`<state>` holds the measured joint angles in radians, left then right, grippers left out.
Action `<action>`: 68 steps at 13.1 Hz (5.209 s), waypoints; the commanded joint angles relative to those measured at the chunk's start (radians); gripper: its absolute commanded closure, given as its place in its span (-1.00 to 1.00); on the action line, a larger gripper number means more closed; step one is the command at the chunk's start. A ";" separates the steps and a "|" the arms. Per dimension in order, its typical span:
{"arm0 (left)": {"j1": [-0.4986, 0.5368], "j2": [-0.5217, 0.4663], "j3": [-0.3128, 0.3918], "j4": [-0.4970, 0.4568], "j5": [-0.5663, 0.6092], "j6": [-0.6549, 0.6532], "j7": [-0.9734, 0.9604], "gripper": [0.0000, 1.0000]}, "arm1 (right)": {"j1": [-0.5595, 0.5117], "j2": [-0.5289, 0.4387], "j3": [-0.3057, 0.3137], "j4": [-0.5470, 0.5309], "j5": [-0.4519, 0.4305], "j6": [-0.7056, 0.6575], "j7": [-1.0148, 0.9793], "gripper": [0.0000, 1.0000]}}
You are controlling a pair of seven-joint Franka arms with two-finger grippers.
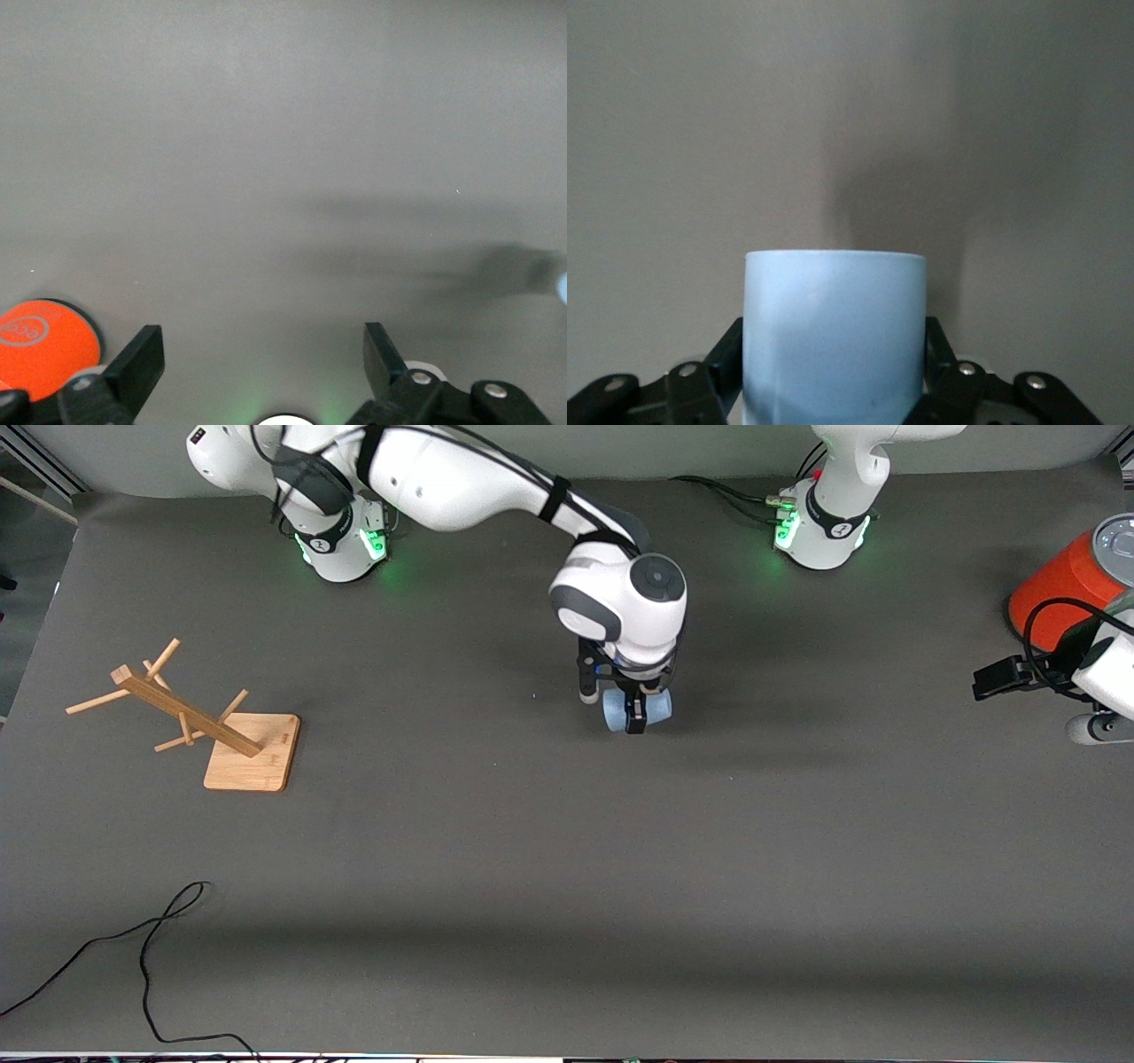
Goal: Rotate and upright cup with both arms
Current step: 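Carry the blue cup with the right gripper to the table middle, then lower the cup onto its side and open the right gripper, then retract the right gripper while the left gripper reaches toward the cup, then lower the left gripper over the lying cup and grasp its rim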
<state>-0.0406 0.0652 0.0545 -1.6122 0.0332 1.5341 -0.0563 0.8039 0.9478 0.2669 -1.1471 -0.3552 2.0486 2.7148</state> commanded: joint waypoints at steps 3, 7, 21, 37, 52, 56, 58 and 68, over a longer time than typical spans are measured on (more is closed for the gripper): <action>0.004 0.004 0.004 0.015 -0.015 -0.017 0.018 -1.00 | 0.029 0.120 -0.017 0.099 -0.054 0.036 0.079 0.40; 0.071 0.004 0.005 0.015 -0.016 -0.020 0.119 -1.00 | 0.029 0.141 -0.023 0.101 -0.067 0.056 0.085 -1.00; 0.100 0.015 0.007 0.021 -0.018 -0.022 0.158 -1.00 | 0.021 -0.032 -0.014 0.099 -0.006 -0.135 0.063 -1.00; -0.034 0.079 -0.221 0.132 -0.021 -0.071 -0.362 -1.00 | -0.578 -0.723 -0.032 -0.127 0.203 -0.688 -1.453 -1.00; -0.521 0.689 -0.234 0.644 0.224 0.127 -0.985 -1.00 | -0.697 -0.854 -0.431 -0.330 0.404 -0.441 -2.713 -1.00; -0.539 0.778 -0.232 0.626 0.270 0.201 -0.854 -1.00 | -0.713 -0.854 -0.422 -0.332 0.400 -0.438 -2.706 -1.00; -0.579 0.806 -0.232 0.565 0.385 0.198 -0.766 -1.00 | -0.799 -0.854 -0.340 -0.332 0.397 -0.438 -2.707 -1.00; -0.622 0.883 -0.232 0.471 0.553 0.189 -0.505 -0.94 | -0.825 -0.851 -0.293 -0.330 0.387 -0.435 -2.707 -1.00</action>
<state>-0.6552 0.9609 -0.1860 -1.1285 0.5695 1.7376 -0.5963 -0.0189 0.1095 -0.0269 -1.4610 0.0226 1.5960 0.0307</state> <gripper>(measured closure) 0.013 0.000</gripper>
